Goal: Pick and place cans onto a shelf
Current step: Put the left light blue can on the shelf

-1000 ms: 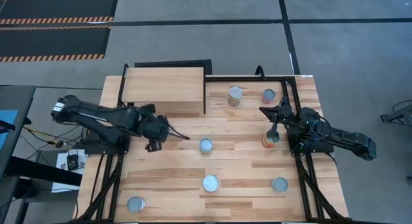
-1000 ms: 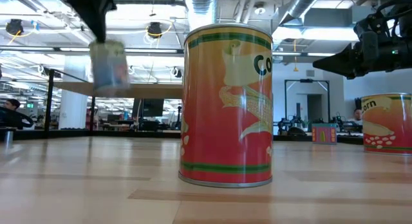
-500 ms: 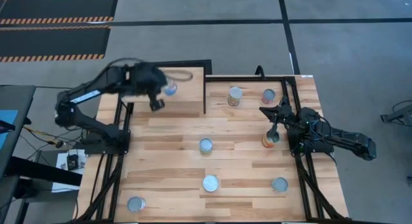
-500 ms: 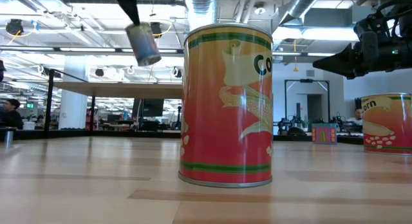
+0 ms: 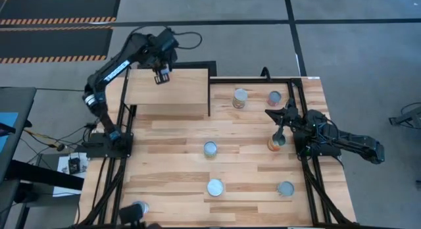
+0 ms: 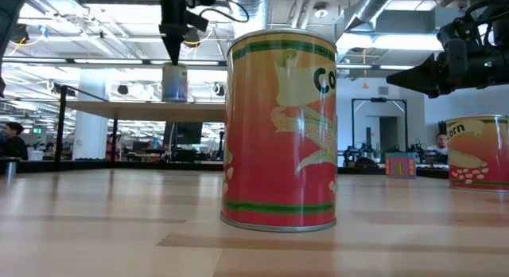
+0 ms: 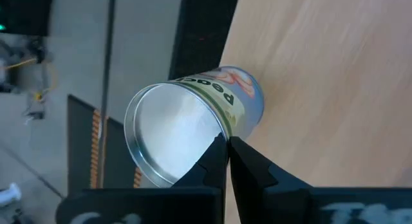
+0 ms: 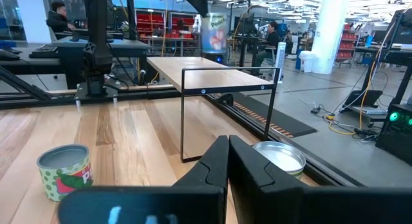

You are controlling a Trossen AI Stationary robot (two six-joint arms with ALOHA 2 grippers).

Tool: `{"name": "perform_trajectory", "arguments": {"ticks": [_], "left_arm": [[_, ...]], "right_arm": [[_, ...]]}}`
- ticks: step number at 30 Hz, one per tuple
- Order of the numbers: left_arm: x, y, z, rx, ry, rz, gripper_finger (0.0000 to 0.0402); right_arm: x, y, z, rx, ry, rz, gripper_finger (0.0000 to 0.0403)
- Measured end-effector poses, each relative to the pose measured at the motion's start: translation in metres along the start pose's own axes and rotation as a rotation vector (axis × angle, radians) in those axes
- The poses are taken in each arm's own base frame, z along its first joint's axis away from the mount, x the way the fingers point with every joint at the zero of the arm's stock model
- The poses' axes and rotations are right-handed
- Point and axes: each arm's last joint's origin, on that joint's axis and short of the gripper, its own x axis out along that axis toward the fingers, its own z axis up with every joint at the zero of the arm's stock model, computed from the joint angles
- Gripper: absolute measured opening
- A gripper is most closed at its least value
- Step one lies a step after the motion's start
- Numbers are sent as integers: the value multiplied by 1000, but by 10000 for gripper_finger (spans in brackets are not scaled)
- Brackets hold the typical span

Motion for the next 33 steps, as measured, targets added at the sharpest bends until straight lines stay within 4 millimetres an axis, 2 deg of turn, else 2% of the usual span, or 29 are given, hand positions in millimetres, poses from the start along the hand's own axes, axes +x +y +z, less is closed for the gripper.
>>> {"name": "perform_trajectory", "arguments": {"ticks": [5,9,33], "left_arm": [[17,12,0,5,7,-63,0],[23,20,-6,-22,45,-75,0],[25,23,-10,-57,49,-116,0]], "right_arm": [[0,0,0,0,0,0,33],[0,0,0,0,0,0,33],[0,0,0,0,0,0,33]]}}
